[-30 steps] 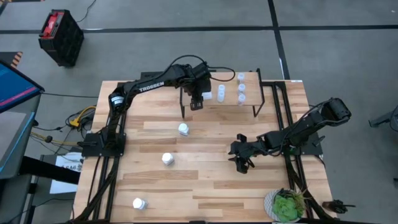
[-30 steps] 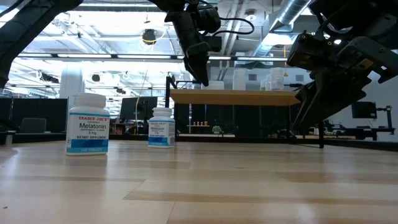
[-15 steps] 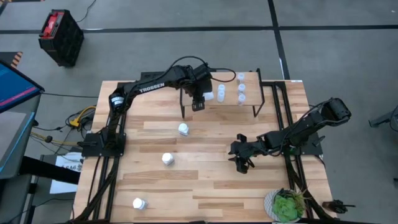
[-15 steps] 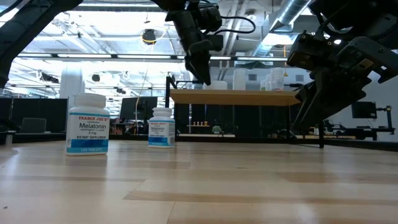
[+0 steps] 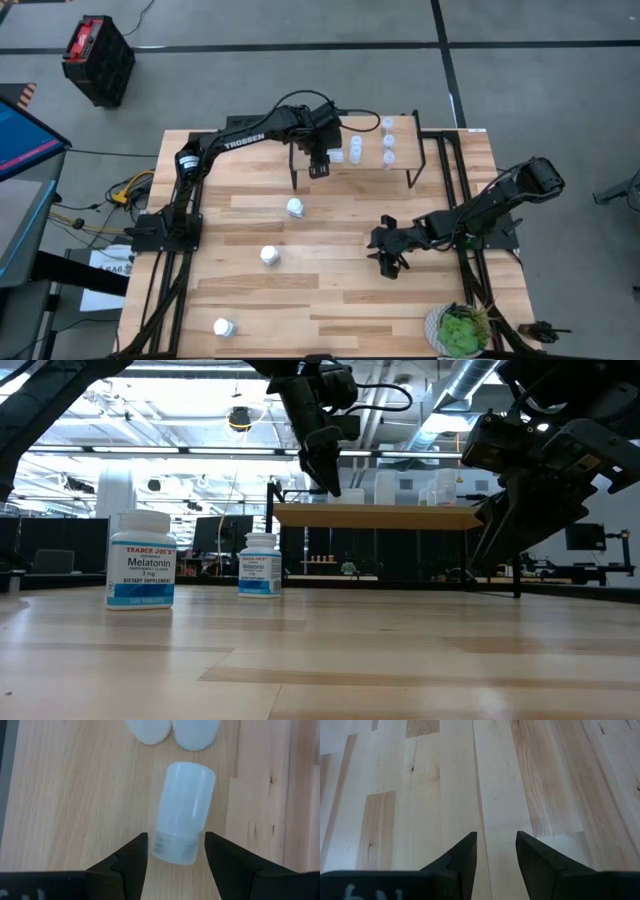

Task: Pick and place medicine bottles onto shelf by color
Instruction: Put the translucent medicine bottle onto the middle of the shelf

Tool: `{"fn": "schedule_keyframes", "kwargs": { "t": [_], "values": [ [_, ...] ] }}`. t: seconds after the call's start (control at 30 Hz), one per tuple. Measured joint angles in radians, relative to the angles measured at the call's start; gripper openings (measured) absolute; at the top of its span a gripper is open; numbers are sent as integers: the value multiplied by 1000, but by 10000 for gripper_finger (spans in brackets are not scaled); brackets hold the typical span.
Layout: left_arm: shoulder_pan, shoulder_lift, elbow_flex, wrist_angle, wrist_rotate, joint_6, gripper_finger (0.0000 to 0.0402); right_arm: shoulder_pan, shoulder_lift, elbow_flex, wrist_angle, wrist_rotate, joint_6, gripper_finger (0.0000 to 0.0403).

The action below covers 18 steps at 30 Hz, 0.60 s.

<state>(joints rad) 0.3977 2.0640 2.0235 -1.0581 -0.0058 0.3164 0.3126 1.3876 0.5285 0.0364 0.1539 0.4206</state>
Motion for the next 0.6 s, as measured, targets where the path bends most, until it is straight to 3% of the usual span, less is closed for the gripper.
{"fn": "schedule_keyframes", "kwargs": {
  "t": [0.17, 0.4, 0.6],
  "values": [
    [-1, 0, 0, -3, 5, 59, 183, 0, 0, 0, 0, 0, 0, 159],
    [1, 2, 0, 0, 6, 4, 183, 0, 0, 0, 0, 0, 0, 159],
    [-6, 38, 4, 7, 4, 76, 183, 0, 0, 0, -2, 0, 0, 159]
  ]
}}
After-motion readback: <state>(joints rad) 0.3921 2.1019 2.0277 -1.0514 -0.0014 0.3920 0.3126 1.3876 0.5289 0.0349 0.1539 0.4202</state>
